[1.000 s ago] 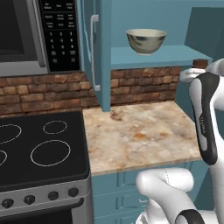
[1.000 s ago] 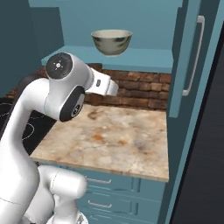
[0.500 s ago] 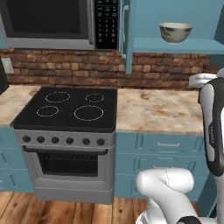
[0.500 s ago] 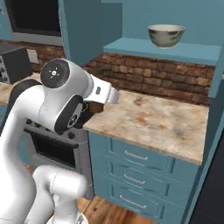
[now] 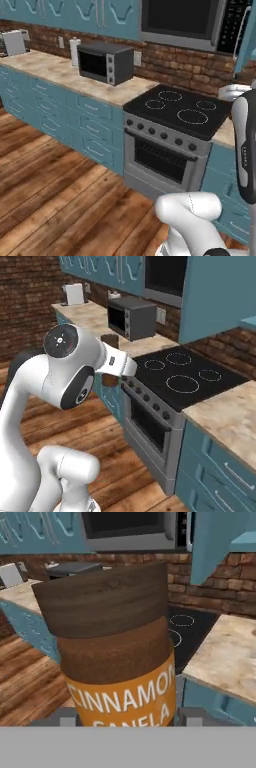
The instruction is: Take the cinnamon bottle from the cabinet and place it on the dining table, next to the plate with the cupcake. Then take the chocolate from the dining counter and place it on the cupcake plate.
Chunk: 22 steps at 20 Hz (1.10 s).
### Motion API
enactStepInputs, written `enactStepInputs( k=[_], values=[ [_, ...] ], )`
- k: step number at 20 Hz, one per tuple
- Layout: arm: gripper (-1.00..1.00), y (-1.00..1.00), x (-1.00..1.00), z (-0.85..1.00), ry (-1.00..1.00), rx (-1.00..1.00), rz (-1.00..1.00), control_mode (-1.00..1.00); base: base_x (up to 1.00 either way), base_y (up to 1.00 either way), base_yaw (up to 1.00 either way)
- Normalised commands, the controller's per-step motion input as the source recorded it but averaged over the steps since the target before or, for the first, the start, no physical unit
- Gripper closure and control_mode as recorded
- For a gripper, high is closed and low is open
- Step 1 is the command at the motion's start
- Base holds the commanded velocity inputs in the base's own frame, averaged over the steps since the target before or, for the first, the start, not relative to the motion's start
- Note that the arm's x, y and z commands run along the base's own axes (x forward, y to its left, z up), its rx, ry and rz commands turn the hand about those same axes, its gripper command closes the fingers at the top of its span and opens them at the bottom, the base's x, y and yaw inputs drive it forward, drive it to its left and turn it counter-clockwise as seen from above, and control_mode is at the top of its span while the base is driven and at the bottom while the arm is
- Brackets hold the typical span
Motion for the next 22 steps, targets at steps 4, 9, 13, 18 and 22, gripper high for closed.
enactStepInputs(
  k=[4,9,13,18,22],
  values=[
    [1.0,0.0,0.0,0.0,0.0,0.0,0.0,1.0,-0.01,0.35,0.93],
    [1.0,0.0,0.0,0.0,0.0,0.0,0.0,1.0,0.0,0.24,0.9],
    [1.0,0.0,0.0,0.0,0.0,0.0,0.0,1.0,0.47,0.12,0.7],
    [1.0,0.0,0.0,0.0,0.0,0.0,0.0,1.0,1.0,0.0,0.11],
    [1.0,0.0,0.0,0.0,0.0,0.0,0.0,1.0,1.0,0.0,0.0]
  ],
)
